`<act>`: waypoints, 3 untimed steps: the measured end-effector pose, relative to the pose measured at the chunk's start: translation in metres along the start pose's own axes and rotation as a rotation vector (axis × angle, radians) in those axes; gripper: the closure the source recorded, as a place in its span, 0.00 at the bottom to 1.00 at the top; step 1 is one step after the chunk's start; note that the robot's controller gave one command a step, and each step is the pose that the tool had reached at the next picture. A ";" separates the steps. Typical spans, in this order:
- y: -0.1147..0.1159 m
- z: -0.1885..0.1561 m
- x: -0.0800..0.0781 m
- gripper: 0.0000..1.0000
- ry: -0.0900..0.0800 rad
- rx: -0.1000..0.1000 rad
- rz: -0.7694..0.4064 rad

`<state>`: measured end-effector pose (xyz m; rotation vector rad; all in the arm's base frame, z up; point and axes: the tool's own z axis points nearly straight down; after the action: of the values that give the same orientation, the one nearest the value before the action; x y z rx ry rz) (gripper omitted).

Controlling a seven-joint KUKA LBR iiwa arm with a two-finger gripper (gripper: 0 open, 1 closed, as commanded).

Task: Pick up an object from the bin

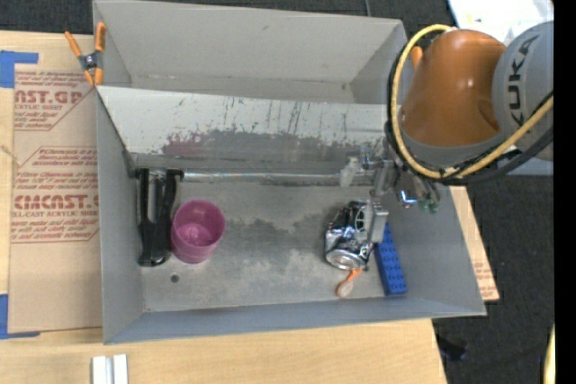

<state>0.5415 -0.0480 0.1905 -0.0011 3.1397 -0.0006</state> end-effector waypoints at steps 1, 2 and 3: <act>-0.023 0.050 -0.002 0.00 -0.002 0.000 -0.141; -0.069 0.056 0.001 0.00 -0.006 0.002 -0.259; -0.063 0.062 0.025 0.00 0.000 -0.001 -0.425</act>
Offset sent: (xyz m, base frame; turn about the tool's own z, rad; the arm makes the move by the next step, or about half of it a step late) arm -0.0008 -0.0673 -0.0557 -0.2631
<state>0.5169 -0.1112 0.1283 -0.6626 3.0692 0.0009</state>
